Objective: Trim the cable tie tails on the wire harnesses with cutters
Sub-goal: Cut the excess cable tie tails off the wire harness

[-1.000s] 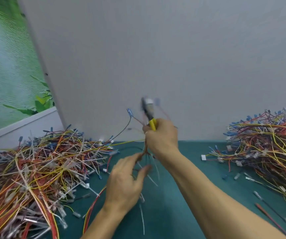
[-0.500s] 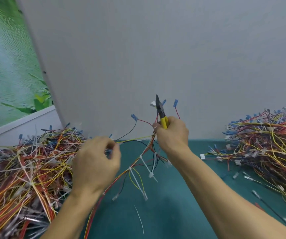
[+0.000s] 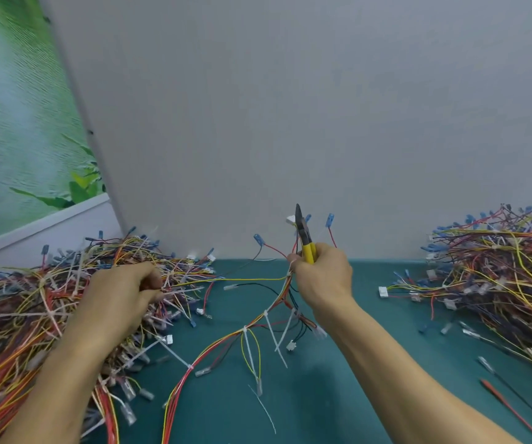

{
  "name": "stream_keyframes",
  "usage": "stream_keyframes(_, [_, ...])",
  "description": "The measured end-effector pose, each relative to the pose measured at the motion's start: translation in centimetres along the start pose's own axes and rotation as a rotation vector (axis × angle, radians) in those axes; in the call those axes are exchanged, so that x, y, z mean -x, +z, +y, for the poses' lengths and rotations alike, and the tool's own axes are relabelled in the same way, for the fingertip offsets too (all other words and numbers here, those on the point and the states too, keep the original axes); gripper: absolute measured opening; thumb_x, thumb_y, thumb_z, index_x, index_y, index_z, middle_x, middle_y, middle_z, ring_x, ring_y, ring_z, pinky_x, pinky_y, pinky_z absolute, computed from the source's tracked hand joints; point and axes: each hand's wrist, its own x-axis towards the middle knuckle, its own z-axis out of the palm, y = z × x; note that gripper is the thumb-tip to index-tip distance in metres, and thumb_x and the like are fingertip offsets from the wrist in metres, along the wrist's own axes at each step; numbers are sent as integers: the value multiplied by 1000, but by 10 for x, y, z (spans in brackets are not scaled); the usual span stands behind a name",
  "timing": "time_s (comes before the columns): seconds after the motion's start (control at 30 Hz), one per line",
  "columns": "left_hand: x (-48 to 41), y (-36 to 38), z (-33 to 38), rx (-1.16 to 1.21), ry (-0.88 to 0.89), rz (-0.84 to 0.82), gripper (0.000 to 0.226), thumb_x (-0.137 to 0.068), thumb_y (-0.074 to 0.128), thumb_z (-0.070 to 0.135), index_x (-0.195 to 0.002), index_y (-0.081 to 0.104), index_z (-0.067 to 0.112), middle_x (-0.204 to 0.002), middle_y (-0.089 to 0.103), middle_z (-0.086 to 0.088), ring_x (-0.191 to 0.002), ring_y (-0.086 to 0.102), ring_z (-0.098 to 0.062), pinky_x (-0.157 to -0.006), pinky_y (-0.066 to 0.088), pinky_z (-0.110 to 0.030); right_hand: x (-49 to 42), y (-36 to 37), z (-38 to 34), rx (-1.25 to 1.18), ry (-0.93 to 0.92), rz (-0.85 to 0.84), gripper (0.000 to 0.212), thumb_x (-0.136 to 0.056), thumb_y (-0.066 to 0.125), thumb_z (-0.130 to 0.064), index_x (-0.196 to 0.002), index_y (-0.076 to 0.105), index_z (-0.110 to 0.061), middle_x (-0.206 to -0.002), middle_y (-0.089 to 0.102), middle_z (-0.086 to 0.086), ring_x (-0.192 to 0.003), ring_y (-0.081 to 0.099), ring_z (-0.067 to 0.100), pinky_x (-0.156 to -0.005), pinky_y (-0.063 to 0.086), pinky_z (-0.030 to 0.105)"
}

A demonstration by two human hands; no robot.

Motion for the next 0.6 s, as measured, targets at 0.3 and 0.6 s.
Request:
stream_keyframes(0.3, [3,2,-6,-80,3,25,9,-82,72,28,-89,70,34,-83,72,10,-73,67,-13,-82,54,-40,7,17,6,-5,44,-45,24,-89,66,-30,-72,60,-14,-65,57,2,-60,48,19,-59,41,31])
stream_keyframes(0.6, [5,-5,17,-197,257,152,14,-88,63,23,-90,76,29,-90,72,8,-97,59,-23,-98,38,-45,3,17,4,-44,9,-54,21,-87,68,-24,-73,61,-11,-61,56,0,-57,46,16,-52,37,26])
